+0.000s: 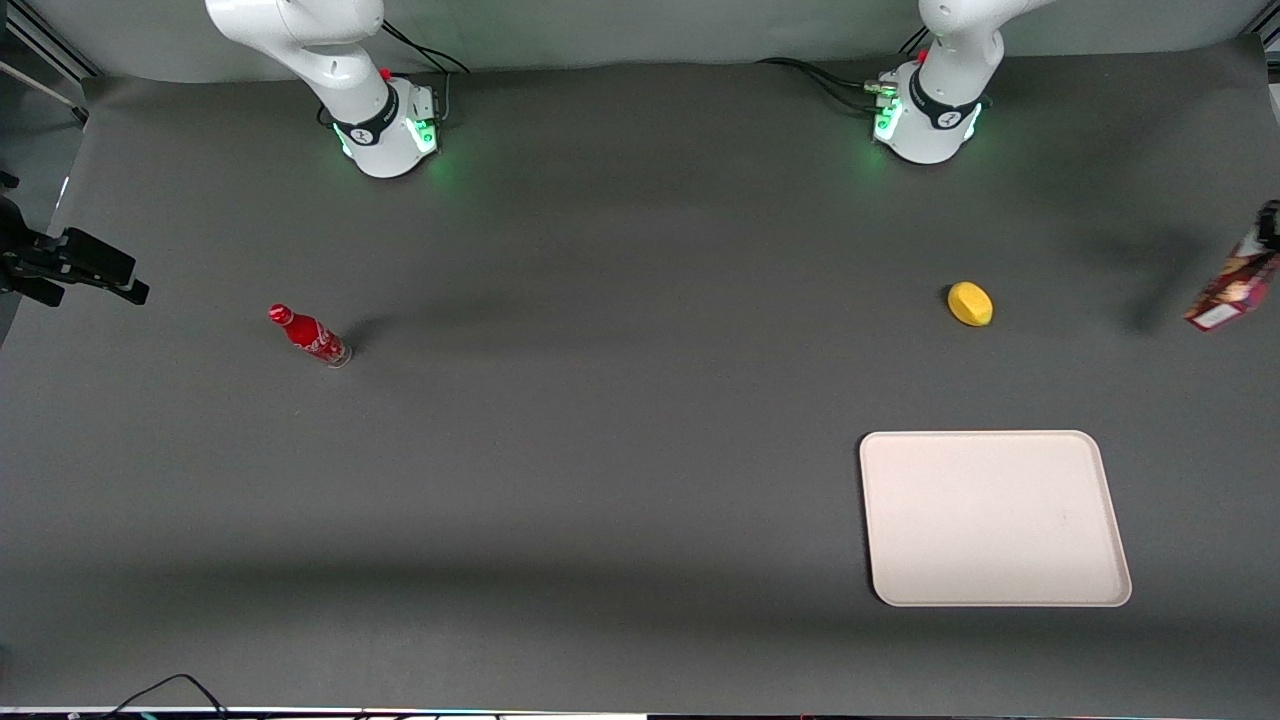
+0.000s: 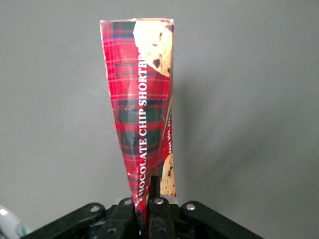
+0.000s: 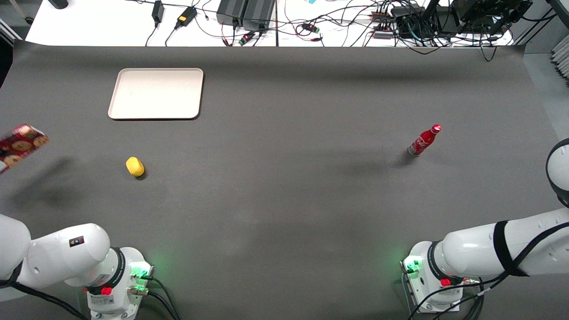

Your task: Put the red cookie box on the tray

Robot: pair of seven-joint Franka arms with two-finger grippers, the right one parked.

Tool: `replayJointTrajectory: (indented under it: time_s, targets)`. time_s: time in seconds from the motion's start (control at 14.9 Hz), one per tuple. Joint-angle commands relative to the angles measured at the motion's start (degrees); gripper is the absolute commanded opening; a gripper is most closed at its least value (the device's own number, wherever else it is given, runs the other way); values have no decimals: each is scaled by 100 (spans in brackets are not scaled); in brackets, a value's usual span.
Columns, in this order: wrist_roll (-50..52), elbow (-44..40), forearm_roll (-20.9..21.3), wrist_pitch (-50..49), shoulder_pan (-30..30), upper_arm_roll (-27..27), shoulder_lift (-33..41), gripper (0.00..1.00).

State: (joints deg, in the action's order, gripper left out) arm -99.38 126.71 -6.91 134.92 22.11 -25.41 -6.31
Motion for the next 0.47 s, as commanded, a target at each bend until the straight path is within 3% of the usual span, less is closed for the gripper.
replayJointTrajectory:
  time_s: [0.0, 0.2, 0.4]
  targets:
    - [224, -1179, 5, -1376, -31, 176, 332, 0]
    - [471, -2340, 206, -2494, -40, 387, 332, 0]
    - [1006, -2966, 515, -3286, -31, 607, 332, 0]
